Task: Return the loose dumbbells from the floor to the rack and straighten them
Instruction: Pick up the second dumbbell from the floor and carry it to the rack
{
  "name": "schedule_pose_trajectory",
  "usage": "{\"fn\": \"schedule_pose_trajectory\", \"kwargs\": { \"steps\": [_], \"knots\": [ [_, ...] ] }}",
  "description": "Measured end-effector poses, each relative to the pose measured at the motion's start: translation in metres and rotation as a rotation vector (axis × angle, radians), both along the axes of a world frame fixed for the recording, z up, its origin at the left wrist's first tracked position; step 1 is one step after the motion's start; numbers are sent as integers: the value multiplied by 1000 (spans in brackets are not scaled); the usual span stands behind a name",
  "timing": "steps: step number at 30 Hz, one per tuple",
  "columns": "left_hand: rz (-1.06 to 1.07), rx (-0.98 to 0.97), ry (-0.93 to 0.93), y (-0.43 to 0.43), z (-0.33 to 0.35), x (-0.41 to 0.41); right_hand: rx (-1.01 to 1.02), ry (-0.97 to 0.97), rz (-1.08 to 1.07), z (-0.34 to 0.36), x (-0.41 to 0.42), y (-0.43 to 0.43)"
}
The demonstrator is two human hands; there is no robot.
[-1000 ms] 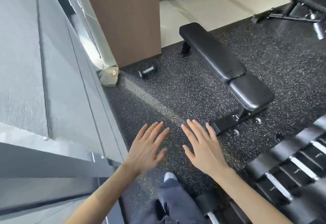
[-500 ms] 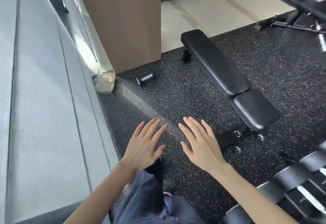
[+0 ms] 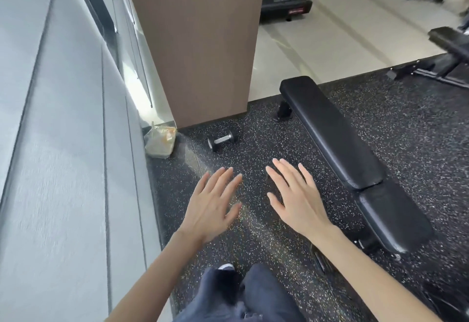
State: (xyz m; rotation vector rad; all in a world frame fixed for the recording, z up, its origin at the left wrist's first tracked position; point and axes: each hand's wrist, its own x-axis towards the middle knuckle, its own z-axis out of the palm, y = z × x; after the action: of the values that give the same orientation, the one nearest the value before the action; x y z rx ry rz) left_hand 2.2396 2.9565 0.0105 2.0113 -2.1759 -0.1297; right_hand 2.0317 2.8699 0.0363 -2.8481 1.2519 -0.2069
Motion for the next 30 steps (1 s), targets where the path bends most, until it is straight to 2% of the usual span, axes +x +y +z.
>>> {"fn": "schedule_pose_trajectory", "kwargs": {
  "steps": [8, 20, 30],
  "knots": [
    [-46, 80, -84, -69, -24, 28, 84, 70, 86, -33, 20, -85],
    [206, 75, -52, -231, -26, 23, 116, 108, 331, -30, 52, -279],
    [368, 148, 7, -292, -56, 69, 183, 120, 459, -59, 109, -375]
  ]
}}
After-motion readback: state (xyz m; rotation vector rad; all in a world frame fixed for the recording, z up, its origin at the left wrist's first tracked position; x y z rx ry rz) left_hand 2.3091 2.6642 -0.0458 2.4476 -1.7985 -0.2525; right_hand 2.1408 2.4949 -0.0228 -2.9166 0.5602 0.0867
